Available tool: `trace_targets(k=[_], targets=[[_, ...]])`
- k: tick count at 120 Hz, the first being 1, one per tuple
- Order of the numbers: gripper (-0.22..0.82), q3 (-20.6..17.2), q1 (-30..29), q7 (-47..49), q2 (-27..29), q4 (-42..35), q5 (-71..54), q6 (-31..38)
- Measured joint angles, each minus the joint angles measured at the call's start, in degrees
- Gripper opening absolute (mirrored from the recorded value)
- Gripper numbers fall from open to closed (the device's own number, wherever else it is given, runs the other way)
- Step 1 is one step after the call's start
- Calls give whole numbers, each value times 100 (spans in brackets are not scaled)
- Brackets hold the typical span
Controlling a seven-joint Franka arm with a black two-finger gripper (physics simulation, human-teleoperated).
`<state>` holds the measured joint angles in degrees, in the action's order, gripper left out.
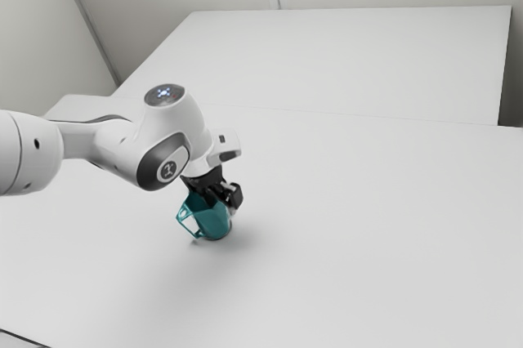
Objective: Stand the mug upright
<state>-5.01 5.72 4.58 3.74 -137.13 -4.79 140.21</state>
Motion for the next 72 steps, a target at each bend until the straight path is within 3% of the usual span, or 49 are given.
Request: trace_targets(k=[28,47,72], targets=[[50,-46,3,59,207,20,123,-46],[55,-116,-3,74,272,131,141,-142],[57,-132,-8,88,266,820,260,-936]])
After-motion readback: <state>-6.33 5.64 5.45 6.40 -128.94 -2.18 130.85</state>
